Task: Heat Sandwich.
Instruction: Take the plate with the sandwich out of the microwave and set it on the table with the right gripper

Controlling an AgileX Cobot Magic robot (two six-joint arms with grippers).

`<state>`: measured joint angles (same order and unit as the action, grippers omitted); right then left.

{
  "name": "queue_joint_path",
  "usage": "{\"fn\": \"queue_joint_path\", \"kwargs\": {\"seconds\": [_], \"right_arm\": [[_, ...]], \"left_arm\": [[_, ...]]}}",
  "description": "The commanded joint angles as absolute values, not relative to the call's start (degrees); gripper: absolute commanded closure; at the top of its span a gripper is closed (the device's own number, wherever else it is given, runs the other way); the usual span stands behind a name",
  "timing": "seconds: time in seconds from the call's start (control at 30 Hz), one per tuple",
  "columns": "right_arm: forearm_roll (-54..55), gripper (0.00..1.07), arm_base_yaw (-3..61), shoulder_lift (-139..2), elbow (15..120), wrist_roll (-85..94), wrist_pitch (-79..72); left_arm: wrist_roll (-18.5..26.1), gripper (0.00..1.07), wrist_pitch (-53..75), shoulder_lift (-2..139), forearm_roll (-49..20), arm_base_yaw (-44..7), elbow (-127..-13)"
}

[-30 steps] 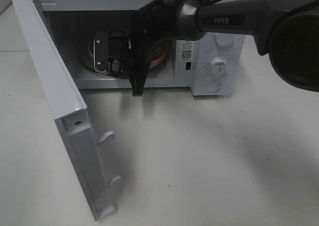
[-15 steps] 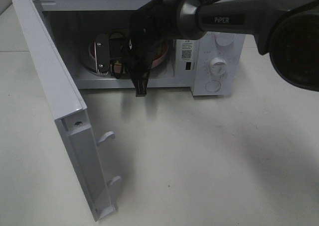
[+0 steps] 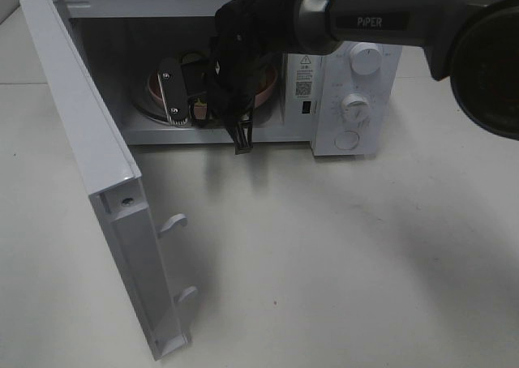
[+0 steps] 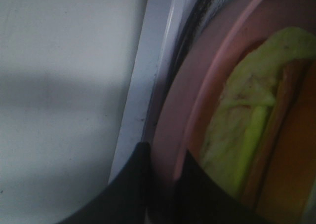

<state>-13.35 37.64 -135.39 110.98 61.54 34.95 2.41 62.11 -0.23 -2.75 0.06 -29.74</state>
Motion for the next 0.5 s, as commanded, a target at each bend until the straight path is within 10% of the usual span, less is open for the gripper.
{"fn": "queue_joint_path", "kwargs": {"seconds": [0.03, 0.5], "right_arm": [[-11.46, 1.07, 37.64, -133.44, 110.75, 64.34, 36.90], [-8.31, 1.07, 37.99, -124.79, 97.57, 75.06, 30.83]], "left_arm": [[2.06, 0.09, 61.36, -1.20, -2.86, 0.00, -29.62], [2.06, 0.09, 61.36, -1.20, -2.86, 0.00, -29.62]]}}
